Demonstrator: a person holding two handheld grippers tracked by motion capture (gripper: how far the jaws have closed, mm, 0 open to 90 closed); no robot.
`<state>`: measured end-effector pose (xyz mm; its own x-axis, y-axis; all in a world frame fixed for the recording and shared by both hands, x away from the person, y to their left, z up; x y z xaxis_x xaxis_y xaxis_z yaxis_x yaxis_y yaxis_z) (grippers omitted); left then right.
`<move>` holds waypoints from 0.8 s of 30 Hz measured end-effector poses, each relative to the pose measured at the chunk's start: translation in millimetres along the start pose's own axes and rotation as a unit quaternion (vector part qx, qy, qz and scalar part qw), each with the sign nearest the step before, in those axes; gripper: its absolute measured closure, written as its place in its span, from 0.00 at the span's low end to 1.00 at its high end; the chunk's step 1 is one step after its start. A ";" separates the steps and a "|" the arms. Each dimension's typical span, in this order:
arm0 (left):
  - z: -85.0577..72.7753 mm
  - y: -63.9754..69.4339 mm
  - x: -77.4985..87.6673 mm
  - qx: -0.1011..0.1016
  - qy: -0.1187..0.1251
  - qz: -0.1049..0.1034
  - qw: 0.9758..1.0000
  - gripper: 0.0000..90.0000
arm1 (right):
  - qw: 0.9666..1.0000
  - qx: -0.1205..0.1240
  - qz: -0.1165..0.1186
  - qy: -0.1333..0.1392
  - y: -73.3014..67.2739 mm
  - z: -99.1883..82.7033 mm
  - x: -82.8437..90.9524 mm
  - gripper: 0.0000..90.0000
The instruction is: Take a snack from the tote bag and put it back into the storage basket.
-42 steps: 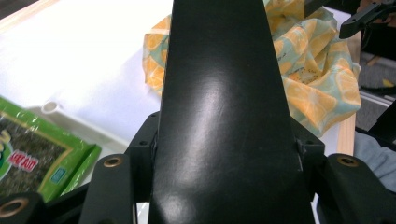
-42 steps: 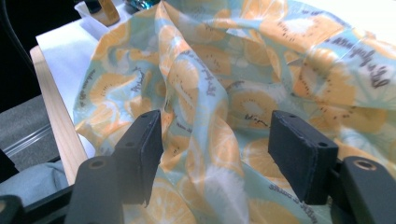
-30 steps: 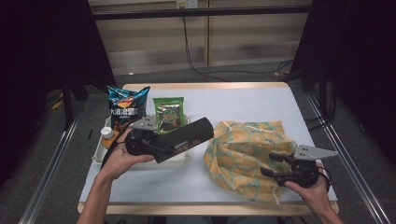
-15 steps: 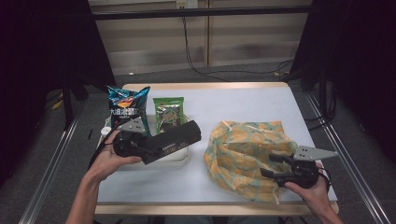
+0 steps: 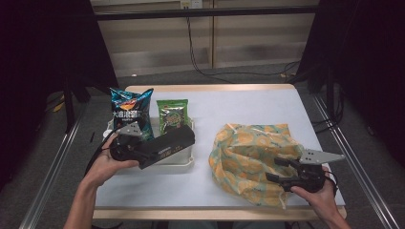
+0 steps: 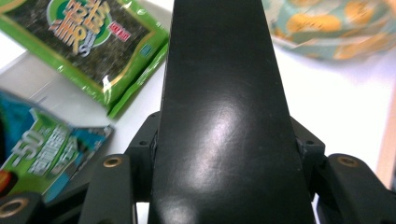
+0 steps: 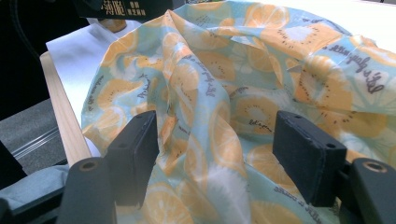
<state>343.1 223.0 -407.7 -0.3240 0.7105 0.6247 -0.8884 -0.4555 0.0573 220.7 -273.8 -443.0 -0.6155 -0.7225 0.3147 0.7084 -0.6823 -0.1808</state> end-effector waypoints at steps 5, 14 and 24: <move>1.2 1.3 -2.5 -0.003 -0.010 0.007 1.000 0.48 | 1.000 0.001 0.003 0.000 0.0 0.0 -1.6 0.35; -4.4 -6.1 -2.5 0.022 -0.020 0.020 0.999 0.48 | 1.000 0.002 0.006 0.000 -1.1 0.1 -1.1 0.35; -6.2 -8.7 -12.3 0.020 -0.047 0.027 0.998 0.47 | 1.000 0.002 0.010 -0.003 -3.0 -0.1 -2.3 0.34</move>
<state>352.9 221.5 -420.7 -0.3373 0.6320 0.6978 -0.8565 -0.5136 0.0512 220.0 -270.1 -443.3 -0.5996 -0.7349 0.3168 0.7215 -0.6677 -0.1833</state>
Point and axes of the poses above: each handheld gripper's, and its own axes: x roughly backward along the jaws, z roughly out of its top, y roughly to its right, the point moved 1 cm from there along -x, roughly forward along the jaws, and after that the axes turned 9 degrees about y, right-handed, at the moved point
